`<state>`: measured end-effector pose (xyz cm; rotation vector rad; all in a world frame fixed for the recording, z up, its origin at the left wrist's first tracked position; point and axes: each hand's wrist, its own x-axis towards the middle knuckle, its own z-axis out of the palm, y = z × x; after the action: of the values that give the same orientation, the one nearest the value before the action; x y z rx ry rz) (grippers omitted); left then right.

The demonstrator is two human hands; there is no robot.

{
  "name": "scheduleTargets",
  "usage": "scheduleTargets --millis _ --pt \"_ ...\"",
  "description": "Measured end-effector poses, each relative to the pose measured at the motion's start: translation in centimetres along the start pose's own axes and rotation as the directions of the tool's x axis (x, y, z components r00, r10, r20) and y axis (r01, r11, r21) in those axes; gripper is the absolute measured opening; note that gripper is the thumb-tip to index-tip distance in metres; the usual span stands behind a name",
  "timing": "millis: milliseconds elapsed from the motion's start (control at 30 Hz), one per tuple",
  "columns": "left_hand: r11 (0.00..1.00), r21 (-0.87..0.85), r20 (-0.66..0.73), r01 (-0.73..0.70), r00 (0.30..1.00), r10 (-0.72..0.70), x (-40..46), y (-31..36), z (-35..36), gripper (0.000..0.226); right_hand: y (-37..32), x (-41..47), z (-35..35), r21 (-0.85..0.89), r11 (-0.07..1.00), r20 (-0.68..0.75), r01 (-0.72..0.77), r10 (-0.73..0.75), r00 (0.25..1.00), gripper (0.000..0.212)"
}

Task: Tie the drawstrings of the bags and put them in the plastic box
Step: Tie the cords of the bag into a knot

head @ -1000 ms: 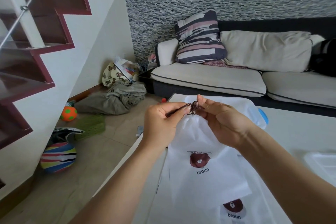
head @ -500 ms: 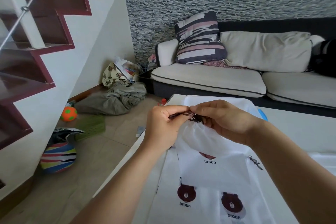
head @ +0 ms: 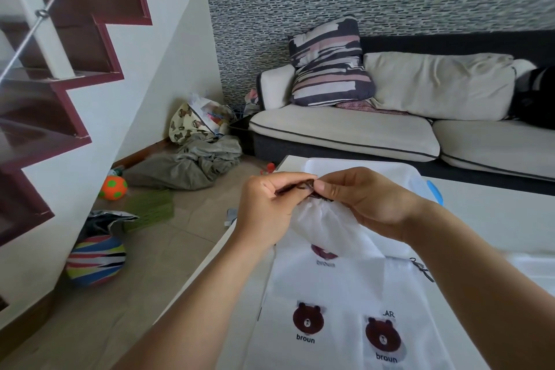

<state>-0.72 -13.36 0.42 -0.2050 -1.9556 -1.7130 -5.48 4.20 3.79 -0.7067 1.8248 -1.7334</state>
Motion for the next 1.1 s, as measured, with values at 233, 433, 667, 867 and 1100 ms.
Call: scheduleTargets --millis 233,433,667,867,1100 --pt "0.997 -0.07 -0.019 0.018 1.0 -0.02 -0.1 0.2 0.4 0.027 0.1 0.3 -0.6 0.028 1.0 -0.049 0.001 0.0 0.999 0.034" --pt "0.989 -0.126 -0.028 0.075 0.996 -0.079 -0.5 0.5 0.9 0.019 -0.2 0.0 -1.6 -0.043 0.996 -0.088 -0.075 0.071 0.994 0.037" --pt "0.995 -0.09 -0.016 0.039 0.999 -0.041 -0.5 0.4 1.0 0.015 -0.5 -0.6 -1.5 -0.06 0.992 -0.114 -0.113 0.106 0.988 0.026" --pt "0.999 -0.049 -0.028 0.004 1.0 -0.006 -0.5 0.5 1.0 0.025 -0.7 -0.4 -0.4 -0.039 0.997 -0.146 -0.065 0.059 0.988 0.029" --pt "0.999 -0.026 0.002 0.027 1.0 -0.027 -0.8 1.1 0.9 0.016 -0.8 0.2 1.2 -0.45 0.893 -0.101 -0.007 -0.043 0.994 0.067"
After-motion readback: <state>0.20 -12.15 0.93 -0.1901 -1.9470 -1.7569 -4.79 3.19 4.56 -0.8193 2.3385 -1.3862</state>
